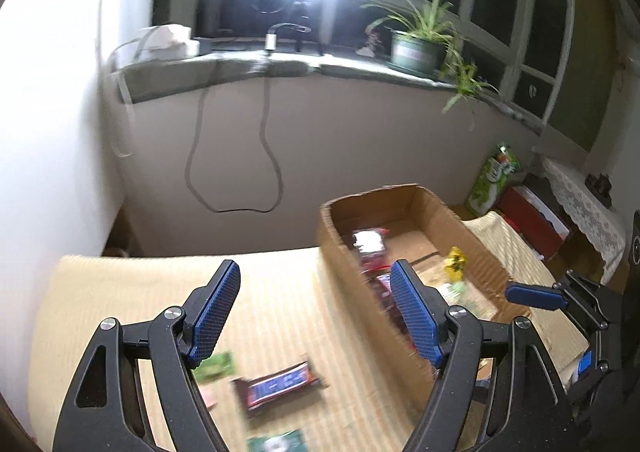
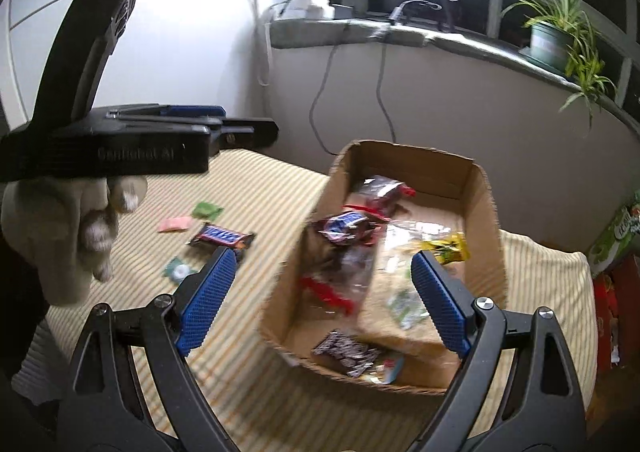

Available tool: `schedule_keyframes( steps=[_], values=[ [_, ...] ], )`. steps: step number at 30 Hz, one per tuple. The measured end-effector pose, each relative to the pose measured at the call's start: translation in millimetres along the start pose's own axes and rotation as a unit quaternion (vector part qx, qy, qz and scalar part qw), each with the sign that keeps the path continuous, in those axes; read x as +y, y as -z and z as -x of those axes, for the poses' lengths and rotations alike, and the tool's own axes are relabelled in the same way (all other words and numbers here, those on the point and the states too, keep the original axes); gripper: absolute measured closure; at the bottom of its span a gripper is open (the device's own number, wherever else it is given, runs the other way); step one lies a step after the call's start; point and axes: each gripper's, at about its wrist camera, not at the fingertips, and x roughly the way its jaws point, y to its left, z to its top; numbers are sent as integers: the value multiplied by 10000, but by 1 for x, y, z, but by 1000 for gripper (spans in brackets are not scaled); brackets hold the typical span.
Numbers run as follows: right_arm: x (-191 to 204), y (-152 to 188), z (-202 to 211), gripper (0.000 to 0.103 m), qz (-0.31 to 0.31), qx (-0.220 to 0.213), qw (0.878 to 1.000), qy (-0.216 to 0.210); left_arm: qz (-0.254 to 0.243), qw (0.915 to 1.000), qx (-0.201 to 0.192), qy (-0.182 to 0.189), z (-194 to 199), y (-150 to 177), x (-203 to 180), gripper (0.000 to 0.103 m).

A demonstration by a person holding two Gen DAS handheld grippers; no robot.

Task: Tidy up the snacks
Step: 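Move both tools back toward the pink candy and mint candy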

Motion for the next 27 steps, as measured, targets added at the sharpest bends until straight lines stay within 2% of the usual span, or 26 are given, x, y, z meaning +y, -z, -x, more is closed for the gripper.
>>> schedule_keyframes(
  steps=[8,15,21,27],
  values=[
    [38,6,-8,11,127,84,9989,-444,379,9985,46,-385,26,26,55,26],
    [75,17,-25,11,297,296,9955,-855,649,9960,297,-544,29,54,87,27],
    [93,25,-47,12,395,509,9923,-1057,615,9948,657,-468,19,79,96,46],
    [106,29,-70,34,603,796,9894,-1054,237,9930,1057,-471,6,97,93,56]
  ],
)
